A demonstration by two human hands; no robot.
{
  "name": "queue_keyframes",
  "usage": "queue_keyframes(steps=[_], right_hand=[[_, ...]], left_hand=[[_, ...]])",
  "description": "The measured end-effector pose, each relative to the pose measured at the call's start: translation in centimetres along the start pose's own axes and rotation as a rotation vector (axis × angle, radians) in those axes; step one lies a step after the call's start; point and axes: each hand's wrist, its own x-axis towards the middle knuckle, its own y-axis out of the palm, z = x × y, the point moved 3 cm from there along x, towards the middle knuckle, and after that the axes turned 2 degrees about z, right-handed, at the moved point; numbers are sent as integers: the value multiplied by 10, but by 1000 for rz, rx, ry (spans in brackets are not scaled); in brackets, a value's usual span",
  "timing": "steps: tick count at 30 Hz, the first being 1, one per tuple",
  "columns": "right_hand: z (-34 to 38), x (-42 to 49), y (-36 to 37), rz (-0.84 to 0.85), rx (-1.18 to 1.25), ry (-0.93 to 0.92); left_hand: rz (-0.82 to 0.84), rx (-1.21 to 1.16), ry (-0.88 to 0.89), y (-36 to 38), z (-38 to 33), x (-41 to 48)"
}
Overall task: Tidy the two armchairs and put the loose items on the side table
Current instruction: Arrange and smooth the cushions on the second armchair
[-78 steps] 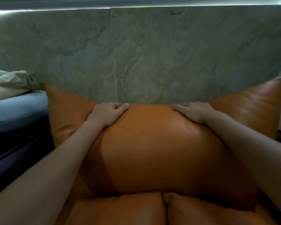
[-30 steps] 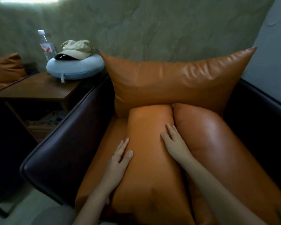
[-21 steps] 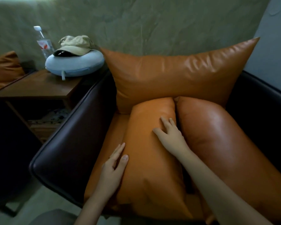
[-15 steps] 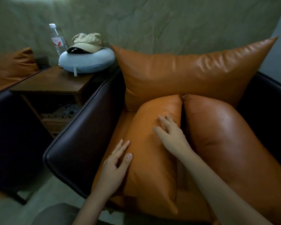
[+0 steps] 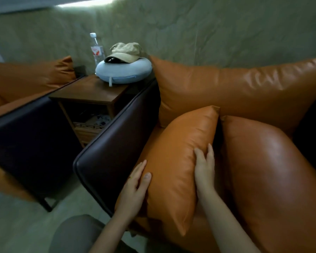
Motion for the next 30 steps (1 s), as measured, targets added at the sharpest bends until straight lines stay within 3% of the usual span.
queue_keyframes(steps=[3,9,16,20,24,30], right_hand=[[-2,7,4,61,43,70],[9,3,21,175,-104,-73],[14,8,54,300,-248,-269],[15,15,85,449,-216,-359],[27,20,108,446,-352,-377],[26,18,107,443,-379,-363]], left_hand=[[-1,19,-7,-3,1,-7],[-83,106,115,-12,-14,-21],[-170,-3,183,-36,-31,-25],[-265,163,224,-38,-40,-32],[-351,231,258,-57,-51,-35],[-350,432,369,-47,-31,-61]])
